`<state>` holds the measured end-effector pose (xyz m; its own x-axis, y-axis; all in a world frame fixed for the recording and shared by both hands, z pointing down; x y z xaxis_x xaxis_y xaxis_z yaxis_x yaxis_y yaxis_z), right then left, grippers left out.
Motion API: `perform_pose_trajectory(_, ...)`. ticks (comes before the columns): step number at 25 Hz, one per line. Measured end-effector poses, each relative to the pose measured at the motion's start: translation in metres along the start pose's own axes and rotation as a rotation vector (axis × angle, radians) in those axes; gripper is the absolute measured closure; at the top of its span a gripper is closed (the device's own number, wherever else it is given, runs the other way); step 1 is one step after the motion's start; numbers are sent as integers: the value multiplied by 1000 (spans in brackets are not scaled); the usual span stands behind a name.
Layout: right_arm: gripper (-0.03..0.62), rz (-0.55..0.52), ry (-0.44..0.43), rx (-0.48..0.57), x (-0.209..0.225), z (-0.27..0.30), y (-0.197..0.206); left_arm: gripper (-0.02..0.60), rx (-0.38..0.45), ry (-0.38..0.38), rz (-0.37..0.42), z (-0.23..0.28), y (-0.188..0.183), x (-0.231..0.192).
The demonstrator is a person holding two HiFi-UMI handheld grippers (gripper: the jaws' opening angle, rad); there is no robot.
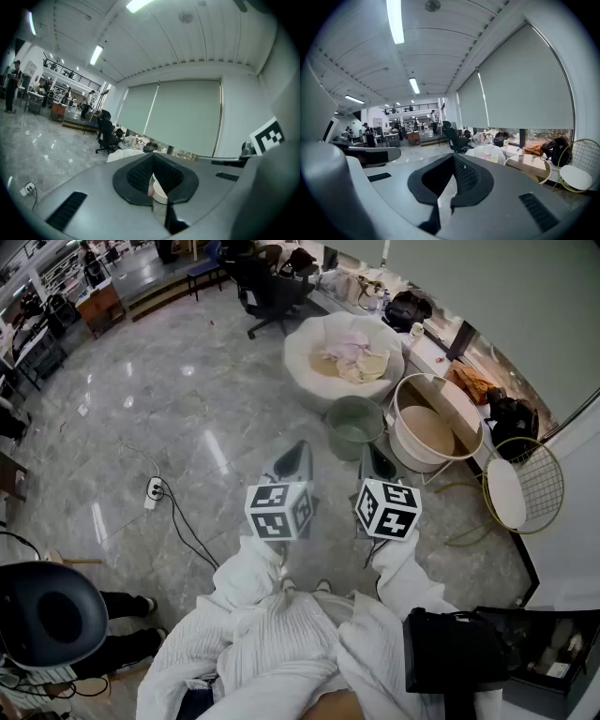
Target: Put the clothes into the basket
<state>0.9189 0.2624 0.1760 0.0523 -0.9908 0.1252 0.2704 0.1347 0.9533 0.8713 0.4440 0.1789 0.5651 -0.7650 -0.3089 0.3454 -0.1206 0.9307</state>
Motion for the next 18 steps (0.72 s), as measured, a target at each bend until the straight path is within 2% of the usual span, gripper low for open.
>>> perform_pose_trajectory(10, 571, 6, 8, -11, -16, 5, 5, 575, -8, 8, -2, -6, -4, -21)
perform_pose_trajectory(14, 569, 47, -15, 5, -20, 8, 6, 575, -15, 10, -7, -5, -2, -26)
perform_pose_trajectory(18, 569, 67, 0, -5, -27, 20, 11, 575, -21, 13, 6, -3, -3, -40)
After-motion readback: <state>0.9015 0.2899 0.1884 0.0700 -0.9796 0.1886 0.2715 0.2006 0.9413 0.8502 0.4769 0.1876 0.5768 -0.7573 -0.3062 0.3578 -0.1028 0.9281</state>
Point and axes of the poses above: the fingertips, and each gripper's own axes: z forward along the fingers, x to its right, y out of its underside, the point moved 8 cm from there along -z, backward along the fingers, and after that the axes turned 1 degree about -x, right-handed, at the moved point
